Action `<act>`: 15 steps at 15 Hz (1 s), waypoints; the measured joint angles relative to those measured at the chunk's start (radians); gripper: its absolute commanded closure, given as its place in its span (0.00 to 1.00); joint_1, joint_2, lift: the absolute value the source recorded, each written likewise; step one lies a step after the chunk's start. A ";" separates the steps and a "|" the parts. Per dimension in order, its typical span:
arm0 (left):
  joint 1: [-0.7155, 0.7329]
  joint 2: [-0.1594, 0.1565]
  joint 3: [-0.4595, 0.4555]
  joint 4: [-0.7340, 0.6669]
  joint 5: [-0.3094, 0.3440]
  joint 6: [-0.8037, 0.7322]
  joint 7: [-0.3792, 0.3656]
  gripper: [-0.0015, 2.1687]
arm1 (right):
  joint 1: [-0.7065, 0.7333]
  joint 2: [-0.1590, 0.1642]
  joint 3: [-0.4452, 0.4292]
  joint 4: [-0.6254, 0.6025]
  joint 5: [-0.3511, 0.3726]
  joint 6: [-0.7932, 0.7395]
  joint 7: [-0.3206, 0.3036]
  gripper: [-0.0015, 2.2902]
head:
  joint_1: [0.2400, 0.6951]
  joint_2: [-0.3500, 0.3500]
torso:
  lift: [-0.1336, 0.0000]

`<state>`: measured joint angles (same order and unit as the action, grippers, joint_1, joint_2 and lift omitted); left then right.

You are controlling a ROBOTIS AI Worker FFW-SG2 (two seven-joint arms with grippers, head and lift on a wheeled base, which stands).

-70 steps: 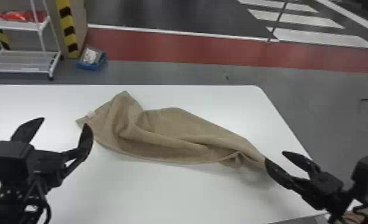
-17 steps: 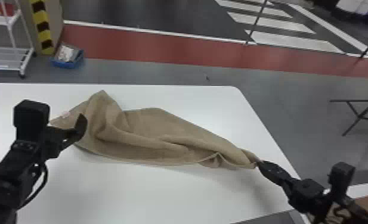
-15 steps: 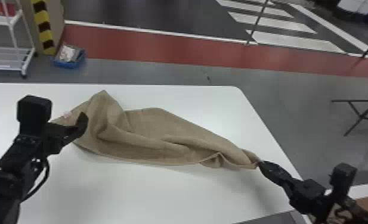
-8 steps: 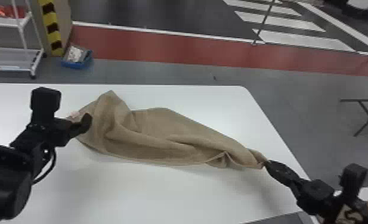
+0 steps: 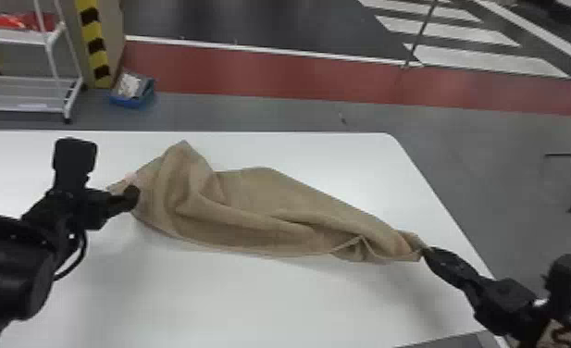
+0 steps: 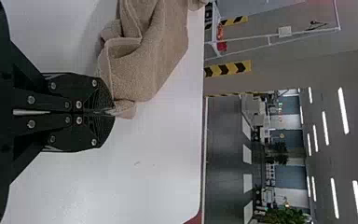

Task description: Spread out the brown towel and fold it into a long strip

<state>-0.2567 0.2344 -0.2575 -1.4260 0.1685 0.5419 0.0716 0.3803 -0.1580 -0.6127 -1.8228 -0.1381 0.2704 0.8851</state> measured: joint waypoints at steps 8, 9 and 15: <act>0.001 0.005 0.029 0.007 0.015 0.030 -0.026 0.16 | 0.003 0.002 0.002 -0.028 0.002 0.023 0.000 0.60 | 1.00 0.22 | 0.07; 0.000 0.003 0.029 0.008 0.015 0.034 -0.027 0.16 | 0.004 0.002 0.000 -0.029 0.002 0.023 0.000 0.60 | 1.00 0.22 | 0.07; -0.008 -0.003 0.029 0.019 0.018 0.040 -0.027 0.31 | 0.002 0.000 -0.002 -0.026 0.000 0.020 0.000 0.60 | 1.00 0.21 | 0.07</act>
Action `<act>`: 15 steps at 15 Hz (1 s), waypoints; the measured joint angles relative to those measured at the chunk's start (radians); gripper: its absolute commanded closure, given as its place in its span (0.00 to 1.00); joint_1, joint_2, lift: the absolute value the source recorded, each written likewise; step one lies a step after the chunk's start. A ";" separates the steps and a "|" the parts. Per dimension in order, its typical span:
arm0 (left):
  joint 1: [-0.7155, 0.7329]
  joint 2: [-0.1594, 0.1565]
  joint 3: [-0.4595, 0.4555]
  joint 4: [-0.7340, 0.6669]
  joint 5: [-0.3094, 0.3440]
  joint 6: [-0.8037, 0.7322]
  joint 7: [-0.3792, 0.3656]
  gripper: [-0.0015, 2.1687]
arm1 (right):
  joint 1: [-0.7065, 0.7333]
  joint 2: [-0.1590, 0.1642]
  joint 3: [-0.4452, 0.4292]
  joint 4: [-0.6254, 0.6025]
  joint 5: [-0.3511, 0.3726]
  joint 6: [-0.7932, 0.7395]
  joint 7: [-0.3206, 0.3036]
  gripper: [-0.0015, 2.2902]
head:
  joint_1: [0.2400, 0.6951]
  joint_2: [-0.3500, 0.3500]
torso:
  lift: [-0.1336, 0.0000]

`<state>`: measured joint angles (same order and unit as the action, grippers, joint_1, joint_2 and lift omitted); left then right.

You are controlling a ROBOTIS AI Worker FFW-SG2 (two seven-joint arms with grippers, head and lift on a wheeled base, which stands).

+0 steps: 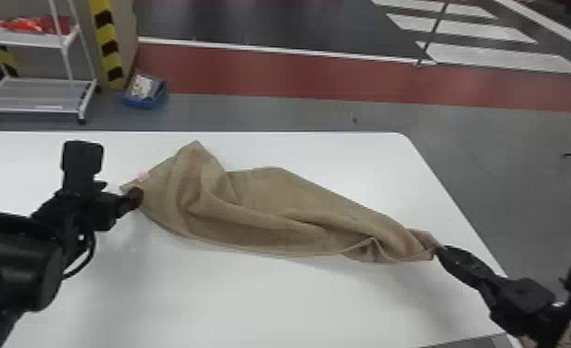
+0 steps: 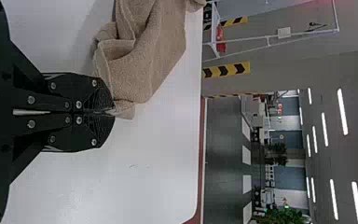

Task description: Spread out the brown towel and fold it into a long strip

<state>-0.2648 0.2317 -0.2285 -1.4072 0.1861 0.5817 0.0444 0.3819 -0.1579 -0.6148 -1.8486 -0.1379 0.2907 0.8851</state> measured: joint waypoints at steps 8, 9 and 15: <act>0.015 0.002 0.006 -0.023 -0.002 0.074 0.001 0.50 | -0.002 -0.001 0.000 0.008 0.000 -0.009 0.000 0.60 | 1.00 0.21 | 0.07; 0.030 0.004 0.012 -0.054 0.001 0.076 0.003 0.50 | -0.002 0.000 0.000 0.004 0.000 -0.009 0.000 0.60 | 1.00 0.21 | 0.07; 0.183 0.022 0.118 -0.397 0.055 0.204 0.030 0.51 | -0.035 0.001 0.002 -0.060 0.000 0.051 -0.017 0.60 | 1.00 0.22 | 0.07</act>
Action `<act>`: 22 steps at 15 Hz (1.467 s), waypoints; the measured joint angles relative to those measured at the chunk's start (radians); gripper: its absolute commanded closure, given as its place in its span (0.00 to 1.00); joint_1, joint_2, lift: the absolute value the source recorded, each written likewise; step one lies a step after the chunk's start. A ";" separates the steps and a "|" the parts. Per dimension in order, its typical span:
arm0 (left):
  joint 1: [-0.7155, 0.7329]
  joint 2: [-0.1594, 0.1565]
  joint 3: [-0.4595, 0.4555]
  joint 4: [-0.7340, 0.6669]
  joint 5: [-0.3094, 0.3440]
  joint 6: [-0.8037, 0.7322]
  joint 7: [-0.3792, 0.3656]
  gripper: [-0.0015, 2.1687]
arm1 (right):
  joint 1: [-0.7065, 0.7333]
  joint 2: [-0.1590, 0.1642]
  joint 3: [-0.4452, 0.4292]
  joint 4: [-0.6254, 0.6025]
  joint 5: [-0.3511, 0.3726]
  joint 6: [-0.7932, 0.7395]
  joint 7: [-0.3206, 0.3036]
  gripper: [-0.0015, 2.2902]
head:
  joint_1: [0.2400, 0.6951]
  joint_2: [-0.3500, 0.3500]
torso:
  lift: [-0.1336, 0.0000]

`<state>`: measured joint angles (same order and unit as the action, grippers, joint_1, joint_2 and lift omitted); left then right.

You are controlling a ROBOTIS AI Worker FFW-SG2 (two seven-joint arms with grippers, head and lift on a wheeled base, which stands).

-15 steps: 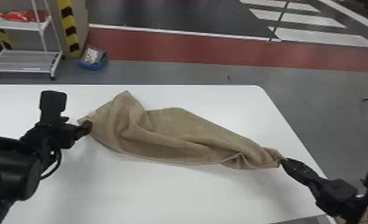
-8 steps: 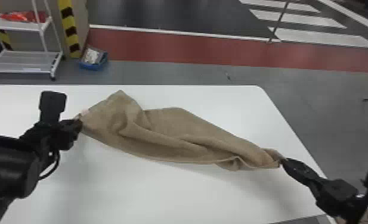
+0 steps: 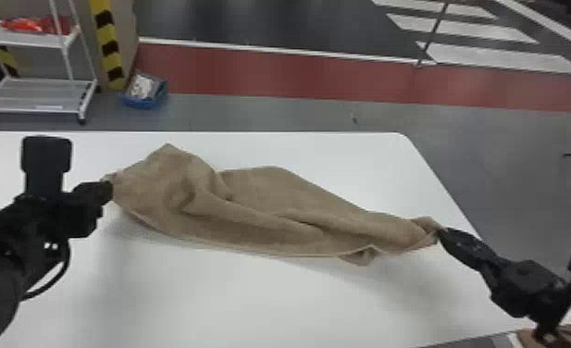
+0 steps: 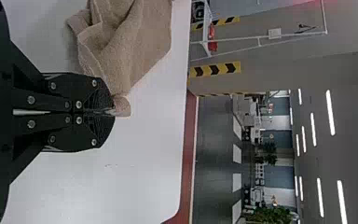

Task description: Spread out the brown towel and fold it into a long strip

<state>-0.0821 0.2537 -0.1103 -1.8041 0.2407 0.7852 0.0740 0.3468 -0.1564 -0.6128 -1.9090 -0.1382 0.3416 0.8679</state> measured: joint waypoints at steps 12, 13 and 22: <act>0.256 0.089 0.336 -0.728 0.194 0.397 0.102 0.51 | -0.207 -0.081 -0.006 -0.238 0.027 0.639 -0.023 0.59 | 1.00 0.33 | 0.07; 0.260 0.090 0.357 -0.762 0.223 0.416 0.112 0.50 | -0.221 -0.093 -0.006 -0.247 0.029 0.714 -0.023 0.59 | 1.00 0.33 | 0.07; 0.134 0.103 0.347 -0.615 0.266 0.342 0.151 0.50 | -0.490 -0.111 0.201 -0.038 0.121 0.783 -0.064 0.59 | 0.91 0.44 | 0.07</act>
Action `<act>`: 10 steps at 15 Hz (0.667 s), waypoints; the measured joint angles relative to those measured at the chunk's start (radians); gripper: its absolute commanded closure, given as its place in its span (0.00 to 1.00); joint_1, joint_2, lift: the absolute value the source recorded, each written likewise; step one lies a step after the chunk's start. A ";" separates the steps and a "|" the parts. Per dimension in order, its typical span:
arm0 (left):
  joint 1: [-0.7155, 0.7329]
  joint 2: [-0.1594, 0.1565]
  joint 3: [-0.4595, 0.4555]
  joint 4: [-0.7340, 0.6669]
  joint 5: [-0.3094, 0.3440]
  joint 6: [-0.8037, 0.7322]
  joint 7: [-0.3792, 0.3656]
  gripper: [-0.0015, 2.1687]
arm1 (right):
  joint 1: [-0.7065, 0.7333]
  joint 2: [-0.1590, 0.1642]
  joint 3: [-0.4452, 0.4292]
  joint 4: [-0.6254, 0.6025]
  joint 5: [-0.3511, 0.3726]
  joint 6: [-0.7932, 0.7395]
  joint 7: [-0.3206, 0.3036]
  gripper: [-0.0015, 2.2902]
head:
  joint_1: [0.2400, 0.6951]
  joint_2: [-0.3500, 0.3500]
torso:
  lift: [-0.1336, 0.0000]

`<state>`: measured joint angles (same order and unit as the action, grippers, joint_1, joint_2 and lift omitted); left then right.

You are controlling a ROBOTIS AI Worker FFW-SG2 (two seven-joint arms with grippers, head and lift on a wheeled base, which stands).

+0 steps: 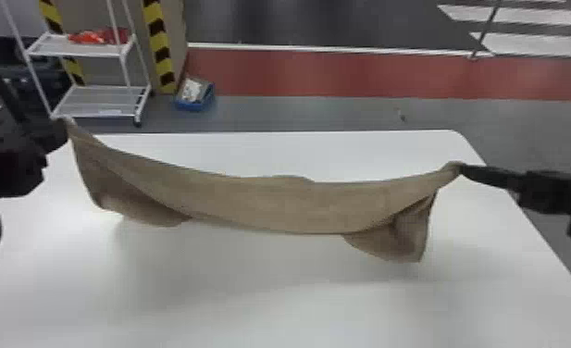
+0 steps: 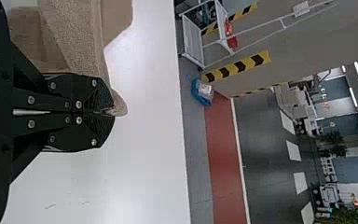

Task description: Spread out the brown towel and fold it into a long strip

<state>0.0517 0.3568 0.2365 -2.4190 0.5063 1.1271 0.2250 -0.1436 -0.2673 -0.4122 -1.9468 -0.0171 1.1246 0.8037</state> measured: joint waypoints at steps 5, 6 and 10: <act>-0.210 0.055 -0.088 0.312 -0.002 -0.262 0.012 0.50 | -0.285 0.004 0.161 0.317 0.123 -0.272 -0.061 0.60 | 0.63 0.50 | 0.07; -0.264 0.060 -0.112 0.384 -0.003 -0.314 0.007 0.50 | -0.334 0.008 0.174 0.382 0.130 -0.340 -0.075 0.60 | 0.52 0.51 | 0.07; -0.444 0.056 -0.211 0.594 -0.008 -0.495 0.000 0.50 | -0.470 0.014 0.178 0.565 0.135 -0.581 -0.121 0.60 | 0.29 0.50 | 0.07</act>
<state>-0.3921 0.4132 0.0256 -1.8252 0.4987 0.6322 0.2250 -0.6132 -0.2532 -0.2339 -1.3819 0.1176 0.5438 0.6829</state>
